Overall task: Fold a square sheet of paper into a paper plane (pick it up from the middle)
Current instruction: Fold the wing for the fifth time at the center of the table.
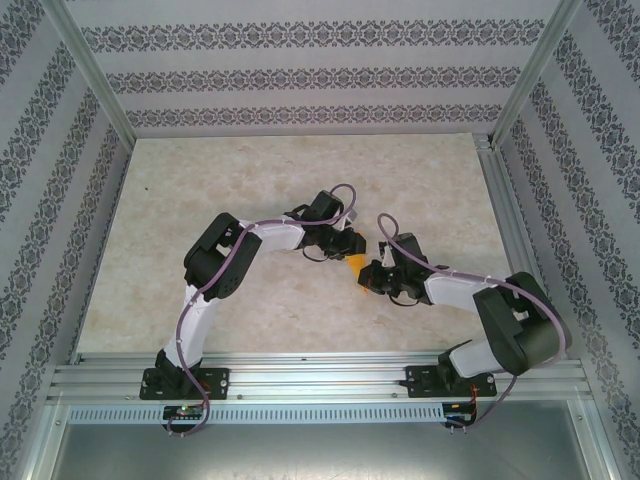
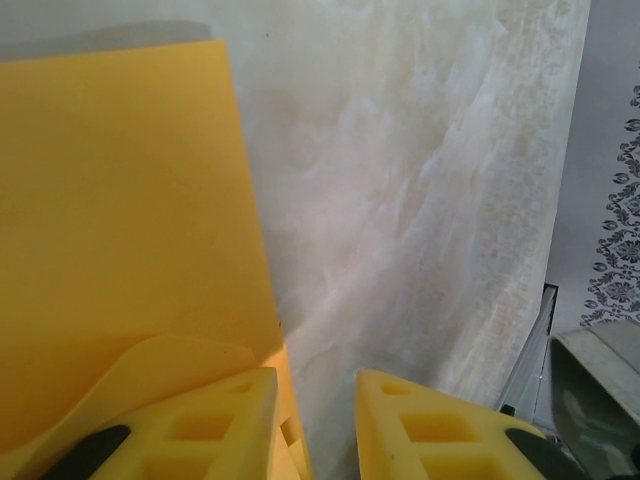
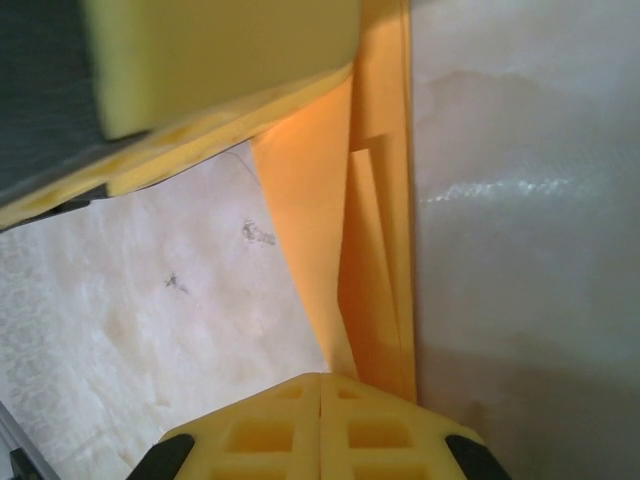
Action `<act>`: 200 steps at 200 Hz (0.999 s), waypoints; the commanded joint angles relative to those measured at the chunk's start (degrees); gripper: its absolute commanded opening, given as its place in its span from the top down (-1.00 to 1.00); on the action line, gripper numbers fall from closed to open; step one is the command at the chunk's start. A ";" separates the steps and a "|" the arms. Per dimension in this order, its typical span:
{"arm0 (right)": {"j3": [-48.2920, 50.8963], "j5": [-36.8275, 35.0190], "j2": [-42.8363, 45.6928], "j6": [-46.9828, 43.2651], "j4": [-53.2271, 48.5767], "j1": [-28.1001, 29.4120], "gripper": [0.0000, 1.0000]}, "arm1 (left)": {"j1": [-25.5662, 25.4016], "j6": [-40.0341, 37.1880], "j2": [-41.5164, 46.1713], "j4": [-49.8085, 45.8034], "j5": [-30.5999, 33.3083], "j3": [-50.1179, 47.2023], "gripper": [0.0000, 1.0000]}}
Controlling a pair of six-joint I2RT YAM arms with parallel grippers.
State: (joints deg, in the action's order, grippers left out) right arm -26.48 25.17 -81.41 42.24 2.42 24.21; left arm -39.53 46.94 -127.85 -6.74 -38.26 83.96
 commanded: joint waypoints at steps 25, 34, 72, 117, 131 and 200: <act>-1.97 2.86 4.12 -0.87 -3.24 -0.15 0.88 | -0.37 -1.31 -1.97 -2.62 2.10 1.11 0.43; -2.16 3.08 3.61 -0.84 -3.04 0.26 0.88 | -0.38 -1.27 -1.96 -2.64 1.96 1.18 0.43; -2.81 2.59 -0.15 -1.15 -2.42 1.28 0.85 | -0.37 -1.46 -2.05 -2.81 1.79 1.35 0.43; -1.52 -0.21 -1.93 -2.34 -3.76 0.11 0.88 | -0.37 -1.94 -2.13 -3.22 1.83 1.23 0.44; -0.88 0.15 -2.47 -2.42 -3.86 -0.21 0.88 | -0.38 -1.85 -2.30 -3.17 1.79 1.35 0.43; 1.60 -1.26 -1.81 -2.73 -6.23 -1.14 0.89 | -0.37 -2.20 -2.67 -4.06 2.11 1.94 0.44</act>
State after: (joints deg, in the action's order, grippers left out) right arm -26.83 26.48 -83.72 40.51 -0.19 23.77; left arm -39.53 46.72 -128.20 -8.03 -38.28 84.84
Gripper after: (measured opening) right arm 0.059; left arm 0.281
